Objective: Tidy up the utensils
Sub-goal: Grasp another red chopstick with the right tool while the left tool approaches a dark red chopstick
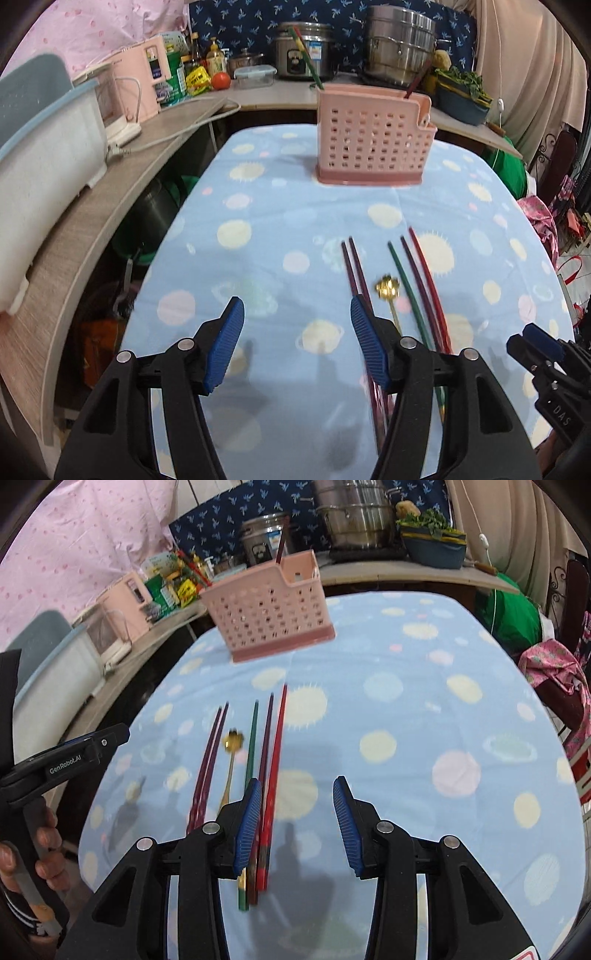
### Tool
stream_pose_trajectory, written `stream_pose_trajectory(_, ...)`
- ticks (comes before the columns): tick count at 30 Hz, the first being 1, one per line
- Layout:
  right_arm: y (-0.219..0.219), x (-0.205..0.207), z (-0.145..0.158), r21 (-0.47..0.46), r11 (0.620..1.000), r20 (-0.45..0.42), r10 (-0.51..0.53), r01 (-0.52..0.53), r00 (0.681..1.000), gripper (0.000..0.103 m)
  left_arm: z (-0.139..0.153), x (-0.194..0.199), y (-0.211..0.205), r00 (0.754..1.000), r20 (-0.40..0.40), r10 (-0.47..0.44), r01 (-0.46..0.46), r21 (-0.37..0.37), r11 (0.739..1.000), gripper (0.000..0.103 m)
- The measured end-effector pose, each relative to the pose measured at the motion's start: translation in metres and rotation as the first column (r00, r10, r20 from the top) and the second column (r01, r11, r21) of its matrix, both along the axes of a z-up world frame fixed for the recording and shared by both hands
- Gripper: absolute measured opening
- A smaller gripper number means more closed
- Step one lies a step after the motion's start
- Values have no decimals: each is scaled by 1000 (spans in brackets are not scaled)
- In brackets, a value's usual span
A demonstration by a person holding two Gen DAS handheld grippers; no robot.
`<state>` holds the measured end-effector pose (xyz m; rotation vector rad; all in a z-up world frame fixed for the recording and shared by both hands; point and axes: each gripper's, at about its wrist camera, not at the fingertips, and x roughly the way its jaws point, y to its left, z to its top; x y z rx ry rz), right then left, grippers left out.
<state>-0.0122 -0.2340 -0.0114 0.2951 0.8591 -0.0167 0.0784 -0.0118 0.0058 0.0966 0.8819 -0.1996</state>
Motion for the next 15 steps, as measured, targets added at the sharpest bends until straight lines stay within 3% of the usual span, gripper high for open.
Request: stream_pose_trajectory(15,28,-11,-33,-43,997,-64,55,-58,996,37,-41,-37,-1,996,-84,-12,13,9,1000,57)
